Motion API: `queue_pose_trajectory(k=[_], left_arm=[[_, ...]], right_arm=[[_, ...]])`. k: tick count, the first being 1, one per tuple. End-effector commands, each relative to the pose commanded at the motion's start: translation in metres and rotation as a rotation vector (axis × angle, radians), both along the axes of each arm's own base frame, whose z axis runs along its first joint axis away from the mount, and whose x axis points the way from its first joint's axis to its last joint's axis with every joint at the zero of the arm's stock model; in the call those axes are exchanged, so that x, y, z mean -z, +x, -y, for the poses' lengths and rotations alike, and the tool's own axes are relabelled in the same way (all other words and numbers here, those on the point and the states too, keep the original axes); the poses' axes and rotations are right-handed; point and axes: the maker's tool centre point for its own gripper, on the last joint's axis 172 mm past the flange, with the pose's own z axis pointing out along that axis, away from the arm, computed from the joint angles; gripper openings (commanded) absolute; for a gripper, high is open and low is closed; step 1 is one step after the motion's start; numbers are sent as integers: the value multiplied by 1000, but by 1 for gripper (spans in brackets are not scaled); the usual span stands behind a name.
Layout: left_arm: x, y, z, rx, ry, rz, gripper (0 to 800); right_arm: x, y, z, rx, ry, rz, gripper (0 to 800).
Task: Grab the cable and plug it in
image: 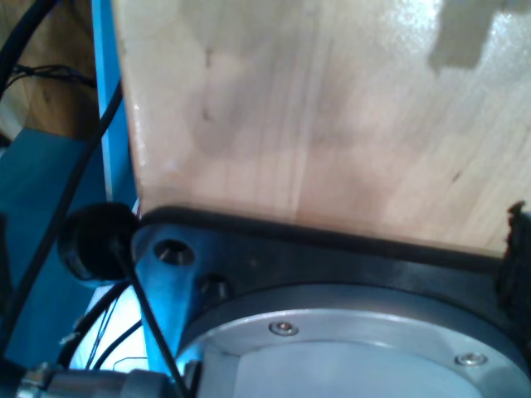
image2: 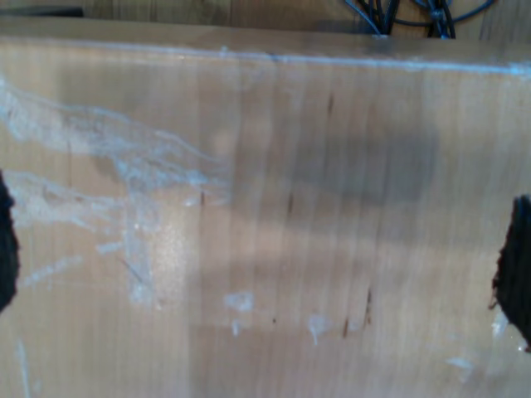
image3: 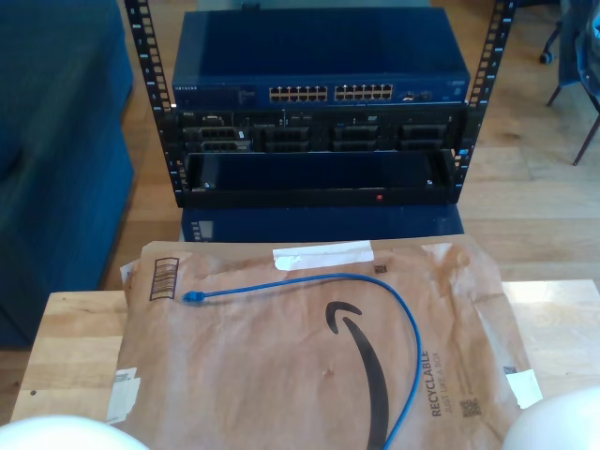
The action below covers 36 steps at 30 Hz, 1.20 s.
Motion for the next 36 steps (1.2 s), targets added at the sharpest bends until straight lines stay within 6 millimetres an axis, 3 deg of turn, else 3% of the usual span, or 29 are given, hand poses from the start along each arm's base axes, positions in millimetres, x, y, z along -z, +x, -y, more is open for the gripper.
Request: queue_pose_trajectory(k=[23, 27, 30, 36], left_arm=[[0, 0, 0, 3, 0, 0, 798], [-2, -1, 0, 0, -6, -2, 798], [-5, -1, -2, 3, -8, -5, 799], [-32, -5, -6, -3, -58, -16, 799]], right_arm=[[-1, 0, 1, 0, -2, 0, 800], [-20, 1, 21, -10, -77, -2, 799], [-29, 2, 22, -17, -62, 0, 799], [-79, -1, 16, -56, 56, -21, 796]])
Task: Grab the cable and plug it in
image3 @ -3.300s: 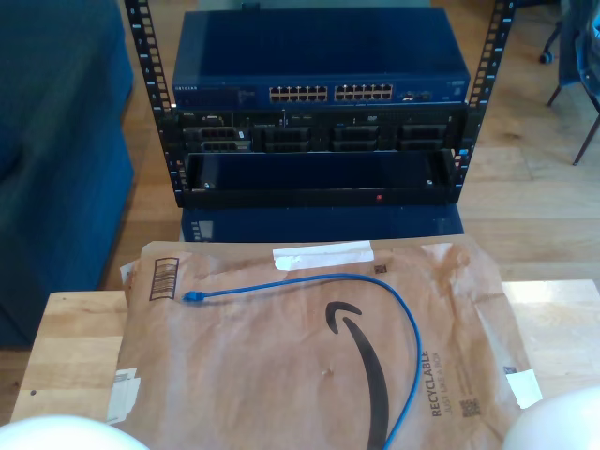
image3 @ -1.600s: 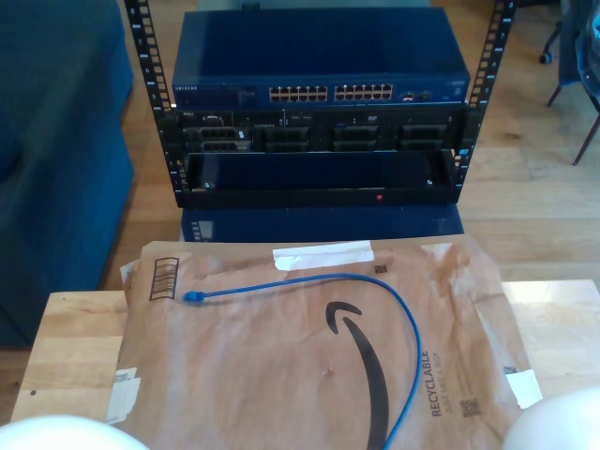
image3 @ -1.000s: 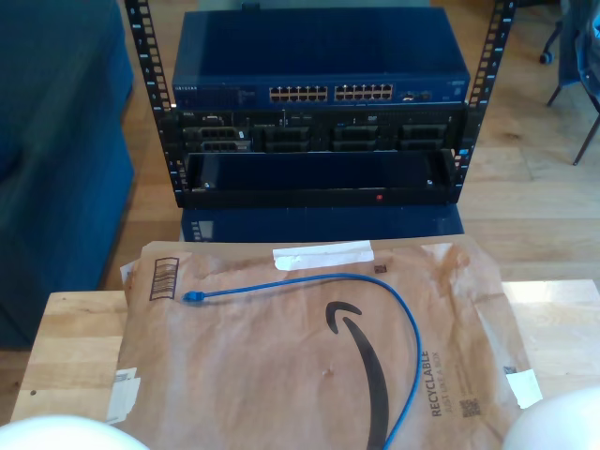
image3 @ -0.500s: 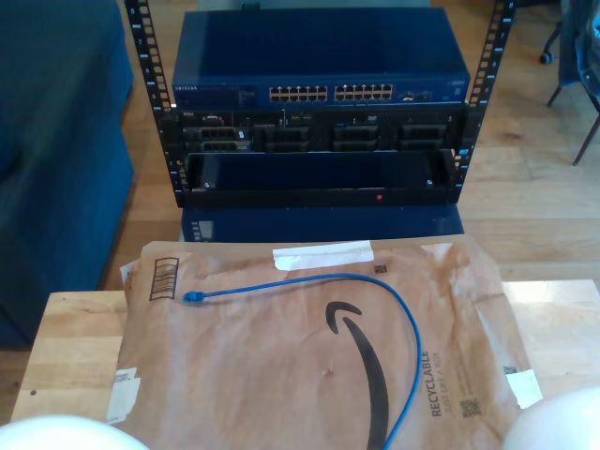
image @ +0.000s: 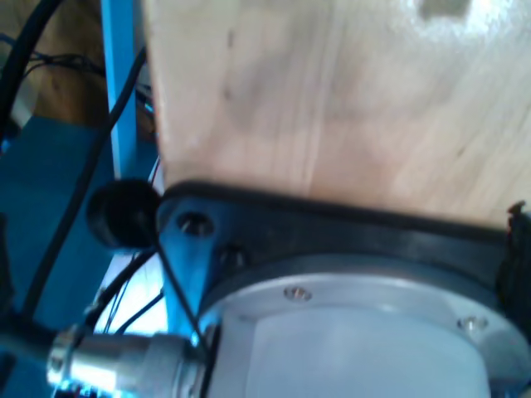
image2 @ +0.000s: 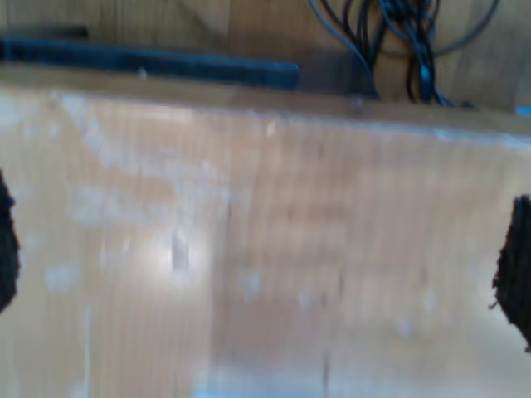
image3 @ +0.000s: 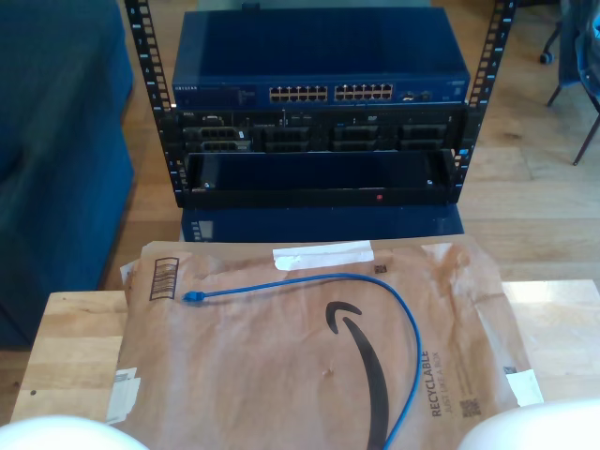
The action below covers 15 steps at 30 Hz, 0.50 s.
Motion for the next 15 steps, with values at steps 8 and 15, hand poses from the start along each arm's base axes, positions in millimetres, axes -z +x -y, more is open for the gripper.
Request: queue_pose_trajectory(k=[8, 15], left_arm=[[-56, 7, -32, 36, -8, -21, 799], [-109, 35, -44, 61, -23, -107, 799]], right_arm=[[-43, 12, 18, 180, -8, -16, 793], [-74, 42, 25, 158, 34, -42, 792]])
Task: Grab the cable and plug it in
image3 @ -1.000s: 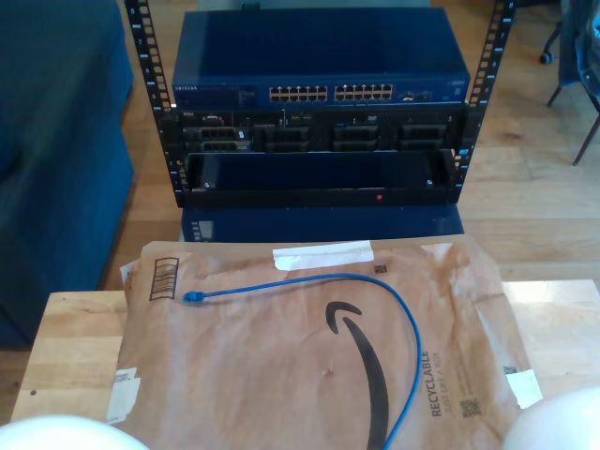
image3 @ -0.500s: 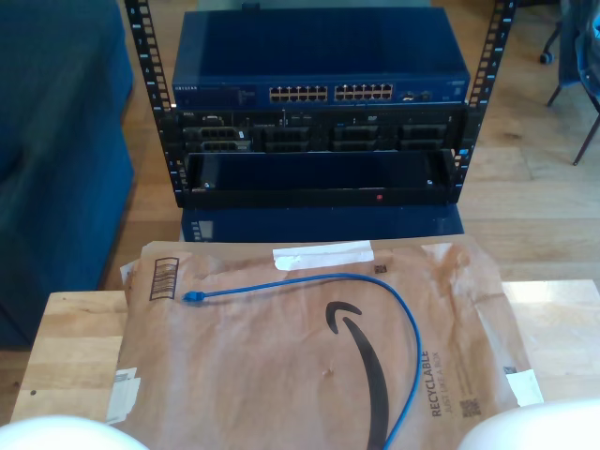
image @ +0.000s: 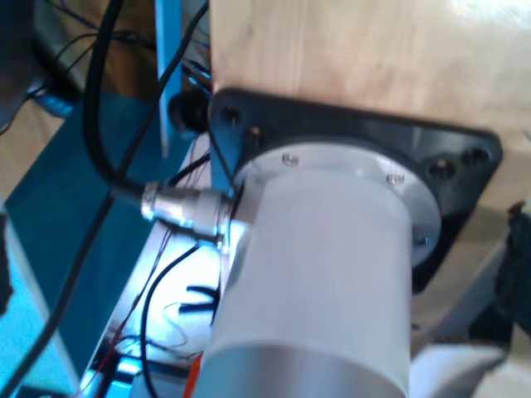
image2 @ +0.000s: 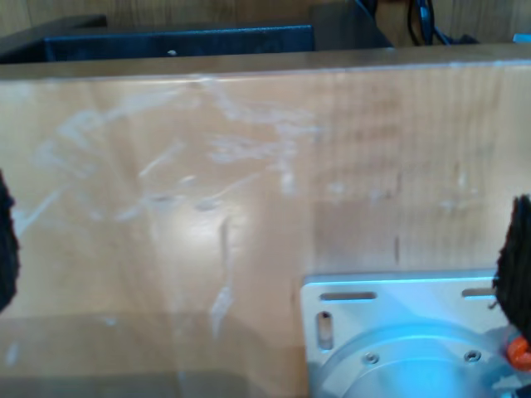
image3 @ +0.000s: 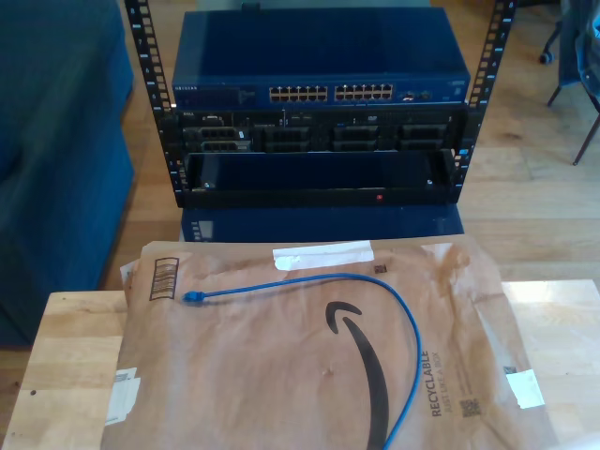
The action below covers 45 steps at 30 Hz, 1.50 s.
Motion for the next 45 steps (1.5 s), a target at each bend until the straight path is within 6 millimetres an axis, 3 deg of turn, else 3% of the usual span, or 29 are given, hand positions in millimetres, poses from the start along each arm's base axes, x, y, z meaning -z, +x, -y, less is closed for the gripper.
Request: queue_pose_trajectory(k=[5, 11, 16, 22, 26, 29, 33, 42, 45], left_arm=[[-11, 18, -3, 5, 12, -15, 799], [-23, 55, -13, 22, 52, 4, 799], [-39, 98, -29, 22, 103, -17, 799], [-56, 159, -20, 0, 143, -10, 799], [-63, 187, -6, 2, 175, -23, 799], [-69, 204, 4, 9, 209, -31, 799], [-79, 223, 12, -1, 251, -33, 799], [-88, 241, 22, 18, 282, -21, 799], [-88, 245, 27, 25, 286, -22, 799]], right_arm=[[-41, 8, 1, 5, 164, -40, 793], [-61, 38, -14, 55, 372, -193, 793], [-75, 70, -15, 48, 321, -238, 793], [-85, 111, -33, 68, 253, -291, 796], [-86, 143, -63, 60, 211, -331, 797], [-88, 180, -87, 70, 194, -275, 797], [-108, 215, -123, 50, 201, -177, 796], [-153, 267, -212, -41, 125, -119, 793], [-157, 291, -248, -54, 101, -57, 794]])
